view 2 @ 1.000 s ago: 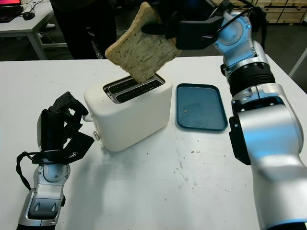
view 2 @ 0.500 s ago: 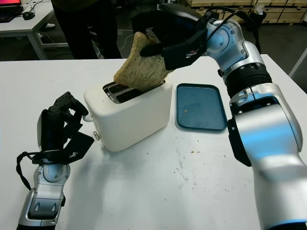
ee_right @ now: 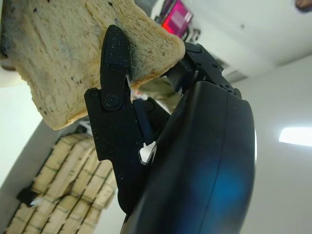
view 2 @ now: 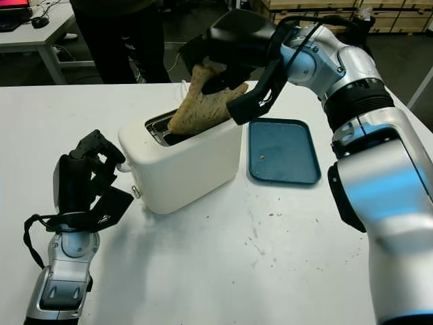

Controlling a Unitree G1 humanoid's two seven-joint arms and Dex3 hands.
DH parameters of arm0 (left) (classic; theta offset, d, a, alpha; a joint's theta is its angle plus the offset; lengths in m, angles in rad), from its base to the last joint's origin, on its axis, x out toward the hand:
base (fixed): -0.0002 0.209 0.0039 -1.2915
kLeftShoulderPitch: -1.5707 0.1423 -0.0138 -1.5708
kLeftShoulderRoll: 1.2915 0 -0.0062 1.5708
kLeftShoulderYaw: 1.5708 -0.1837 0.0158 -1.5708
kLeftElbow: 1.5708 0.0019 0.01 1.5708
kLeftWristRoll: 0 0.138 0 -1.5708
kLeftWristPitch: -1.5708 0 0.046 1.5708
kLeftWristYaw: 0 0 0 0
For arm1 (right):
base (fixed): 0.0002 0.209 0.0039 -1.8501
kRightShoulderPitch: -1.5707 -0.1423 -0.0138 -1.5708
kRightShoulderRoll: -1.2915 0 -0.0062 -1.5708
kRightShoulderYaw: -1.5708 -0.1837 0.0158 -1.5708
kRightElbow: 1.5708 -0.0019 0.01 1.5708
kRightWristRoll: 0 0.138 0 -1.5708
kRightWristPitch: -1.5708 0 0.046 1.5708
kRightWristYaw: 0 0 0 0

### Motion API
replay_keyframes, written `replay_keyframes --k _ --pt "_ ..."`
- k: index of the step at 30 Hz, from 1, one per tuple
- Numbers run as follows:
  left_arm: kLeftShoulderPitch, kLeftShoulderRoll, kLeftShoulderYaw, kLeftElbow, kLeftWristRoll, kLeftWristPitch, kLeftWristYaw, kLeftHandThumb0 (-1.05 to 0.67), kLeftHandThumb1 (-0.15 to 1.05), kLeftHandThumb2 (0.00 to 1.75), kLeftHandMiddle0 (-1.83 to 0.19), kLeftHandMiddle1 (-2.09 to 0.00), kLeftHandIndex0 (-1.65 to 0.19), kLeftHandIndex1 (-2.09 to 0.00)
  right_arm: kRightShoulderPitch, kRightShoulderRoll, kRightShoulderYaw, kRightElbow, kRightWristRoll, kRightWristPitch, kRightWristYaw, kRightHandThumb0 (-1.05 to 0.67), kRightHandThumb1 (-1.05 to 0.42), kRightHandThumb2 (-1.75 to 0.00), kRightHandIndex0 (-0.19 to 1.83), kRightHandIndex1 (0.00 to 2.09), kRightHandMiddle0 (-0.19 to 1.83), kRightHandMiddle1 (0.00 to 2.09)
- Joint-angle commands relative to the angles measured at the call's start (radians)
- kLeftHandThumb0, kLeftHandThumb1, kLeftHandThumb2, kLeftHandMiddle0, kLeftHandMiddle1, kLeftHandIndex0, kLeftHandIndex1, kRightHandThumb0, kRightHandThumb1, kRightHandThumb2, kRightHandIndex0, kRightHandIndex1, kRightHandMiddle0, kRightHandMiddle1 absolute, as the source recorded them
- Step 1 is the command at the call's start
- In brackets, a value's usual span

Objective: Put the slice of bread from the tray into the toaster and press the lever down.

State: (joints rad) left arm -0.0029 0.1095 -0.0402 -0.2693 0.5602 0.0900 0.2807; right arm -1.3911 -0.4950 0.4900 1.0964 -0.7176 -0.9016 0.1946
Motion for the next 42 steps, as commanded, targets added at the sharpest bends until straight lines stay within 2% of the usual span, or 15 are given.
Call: replay_keyframes --k 1,7,13,20,22,25,27,28,30,31,32,33,35,38,42 --pt "0.002 -0.006 -0.002 -0.003 -0.010 -0.004 -0.001 0.01 0.92 0.46 -0.94 -1.75 -0.65 -1.75 -0.037 -0.005 0.010 -0.004 -0.008 -0.028 -0.012 -0.48 -0.92 -0.46 1.06 1.75 0.75 1.75" --pt "0.002 -0.001 -0.001 0.011 0.000 -0.018 0.010 -0.01 0.92 0.44 -0.97 -1.75 -0.67 -1.75 -0.043 0.004 0.032 -0.016 -0.028 -0.056 -0.016 -0.49 -0.92 -0.46 1.03 1.75 0.73 1.75" --pt "0.006 -0.003 -0.003 0.001 -0.001 -0.012 0.004 -0.01 0.92 0.46 -0.94 -1.75 -0.66 -1.75 -0.047 0.008 0.078 -0.037 -0.080 -0.063 -0.032 -0.49 -0.92 -0.47 1.10 1.75 0.81 1.75" --pt "0.008 -0.002 -0.005 0.001 0.006 -0.012 0.006 -0.01 0.92 0.45 -0.94 -1.75 -0.66 -1.75 -0.056 0.028 0.165 -0.062 -0.209 -0.039 -0.145 -0.50 -0.92 -0.47 1.15 1.75 0.83 1.75" --pt "0.009 -0.003 -0.006 0.002 0.008 -0.013 0.010 -0.01 0.92 0.45 -0.94 -1.75 -0.66 -1.75 -0.058 0.037 0.193 -0.065 -0.248 -0.028 -0.174 -0.49 -0.92 -0.42 1.15 1.75 0.81 1.54" --pt "0.011 -0.006 -0.007 0.000 0.010 -0.012 0.011 0.00 0.92 0.44 -0.95 -1.75 -0.66 -1.75 -0.053 0.052 0.211 -0.051 -0.263 -0.031 -0.199 -0.49 -0.92 -0.39 1.15 1.75 0.80 1.71" --pt "0.012 -0.005 -0.006 0.004 0.004 -0.018 0.010 0.01 0.92 0.45 -0.94 -1.75 -0.66 -1.75 -0.052 0.058 0.216 -0.043 -0.259 -0.045 -0.205 -0.58 -0.92 -0.43 1.14 1.75 0.80 1.74" --pt "0.013 -0.005 -0.006 0.006 0.002 -0.022 0.012 0.00 0.92 0.45 -0.94 -1.75 -0.66 -1.75 -0.052 0.059 0.215 -0.042 -0.251 -0.052 -0.195 -0.68 -0.92 -0.43 1.05 1.74 0.73 1.63" --pt "0.012 -0.005 -0.005 0.010 0.001 -0.027 0.014 0.00 0.92 0.45 -0.95 -1.75 -0.66 -1.75 -0.054 0.061 0.207 -0.037 -0.225 -0.063 -0.154 -0.83 -0.92 -0.37 0.78 1.74 0.49 1.63" --pt "0.012 -0.005 -0.005 0.010 -0.001 -0.027 0.013 0.00 0.92 0.45 -0.95 -1.75 -0.67 -1.75 -0.054 0.064 0.197 -0.032 -0.202 -0.068 -0.122 -0.87 -0.92 -0.31 0.59 1.60 0.43 1.32" --pt "0.013 -0.007 -0.004 0.008 -0.002 -0.022 0.010 -0.01 0.92 0.45 -0.95 -1.75 -0.67 -1.75 -0.054 0.068 0.185 -0.027 -0.175 -0.071 -0.084 -0.91 -0.92 -0.25 0.38 1.48 0.42 0.89" --pt "0.013 -0.008 -0.005 0.006 0.001 -0.017 0.009 -0.01 0.92 0.45 -0.95 -1.75 -0.66 -1.75 -0.051 0.070 0.171 -0.027 -0.149 -0.074 -0.053 -0.93 -0.92 -0.22 0.27 1.37 0.42 0.62" --pt "0.014 -0.009 -0.008 0.002 0.010 -0.007 0.006 -0.02 0.92 0.46 -0.94 -1.75 -0.66 -1.75 -0.048 0.070 0.152 -0.037 -0.117 -0.074 -0.020 -0.94 -0.92 -0.18 0.09 1.09 0.38 0.28" --pt "0.014 -0.008 -0.009 0.008 0.009 -0.016 0.009 -0.02 0.92 0.46 -0.94 -1.75 -0.65 -1.75 -0.046 0.064 0.134 -0.057 -0.105 -0.076 -0.033 -0.90 -0.92 -0.14 0.01 0.93 0.33 0.16" --pt "0.010 -0.006 -0.008 0.015 0.009 -0.021 0.013 -0.04 0.92 0.45 -0.95 -1.75 -0.66 -1.75 -0.057 0.056 0.120 -0.080 -0.117 -0.063 -0.075 -0.87 -0.92 -0.12 0.00 0.94 0.32 0.15"
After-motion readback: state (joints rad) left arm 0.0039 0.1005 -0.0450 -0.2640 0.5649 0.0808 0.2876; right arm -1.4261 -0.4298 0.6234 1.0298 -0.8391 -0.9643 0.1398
